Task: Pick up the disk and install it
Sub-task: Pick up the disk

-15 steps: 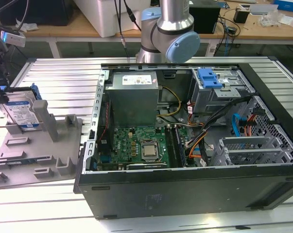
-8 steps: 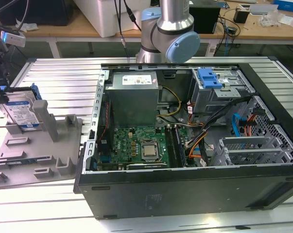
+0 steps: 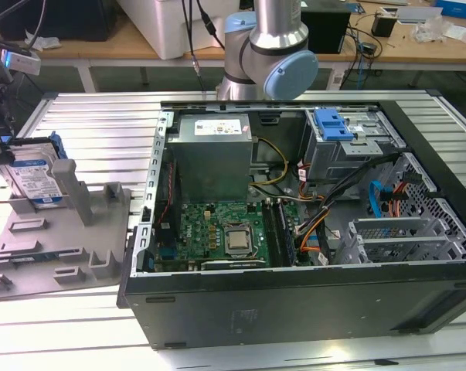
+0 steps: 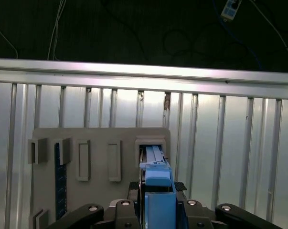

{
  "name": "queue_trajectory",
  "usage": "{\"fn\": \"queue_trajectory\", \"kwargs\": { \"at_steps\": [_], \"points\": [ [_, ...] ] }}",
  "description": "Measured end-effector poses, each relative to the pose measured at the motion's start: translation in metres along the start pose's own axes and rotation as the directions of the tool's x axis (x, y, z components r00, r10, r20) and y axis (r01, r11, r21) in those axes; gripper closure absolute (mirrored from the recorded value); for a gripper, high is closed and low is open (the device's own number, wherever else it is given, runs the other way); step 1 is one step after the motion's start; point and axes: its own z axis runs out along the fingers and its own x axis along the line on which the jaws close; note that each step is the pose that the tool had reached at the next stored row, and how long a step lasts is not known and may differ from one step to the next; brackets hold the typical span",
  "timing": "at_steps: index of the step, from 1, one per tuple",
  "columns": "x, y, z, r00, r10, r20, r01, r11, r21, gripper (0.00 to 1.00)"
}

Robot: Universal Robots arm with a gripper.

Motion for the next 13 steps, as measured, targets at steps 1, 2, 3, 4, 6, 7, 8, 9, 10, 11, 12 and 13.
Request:
{"fn": "queue_trajectory", "kwargs": {
  "at_steps": [1, 2, 3, 4, 6, 7, 8, 9, 10, 11, 12, 13],
  "points": [
    [0.0000, 0.0000, 0.0000, 1.0000, 0.000, 0.0000, 0.000, 1.0000, 0.0000, 0.64],
    [0.0000, 0.0000, 0.0000, 1.0000, 0.000, 0.0000, 0.000, 1.0000, 0.0000, 0.64],
    [0.0000, 0.0000, 0.0000, 1.0000, 0.000, 0.0000, 0.000, 1.0000, -0.0001, 0.64],
    [0.0000, 0.0000, 0.0000, 1.0000, 0.000, 0.0000, 0.000, 1.0000, 0.0000, 0.64],
    [0.0001, 0.0000, -0.0016, 1.0000, 0.000, 0.0002, 0.000, 1.0000, 0.0005, 0.64],
    [0.0002, 0.0000, -0.0031, 1.0000, 0.000, 0.0001, 0.000, 1.0000, 0.0001, 0.64],
    [0.0003, 0.0000, -0.0044, 1.0000, 0.000, 0.0001, 0.000, 1.0000, 0.0001, 0.64],
    [0.0005, 0.0000, -0.0065, 1.0000, 0.000, 0.0001, 0.000, 1.0000, 0.0001, 0.64],
    [0.0006, 0.0000, -0.0083, 1.0000, 0.000, 0.0000, 0.000, 1.0000, 0.0000, 0.64],
    [0.0007, 0.0000, -0.0094, 1.0000, 0.000, 0.0000, 0.000, 1.0000, 0.0000, 0.64],
    [0.0008, 0.0000, -0.0108, 1.0000, 0.000, 0.0000, 0.000, 1.0000, 0.0000, 0.64],
    [0.0009, 0.0000, -0.0119, 1.0000, 0.000, 0.0000, 0.000, 1.0000, 0.0001, 0.64]
  ]
}}
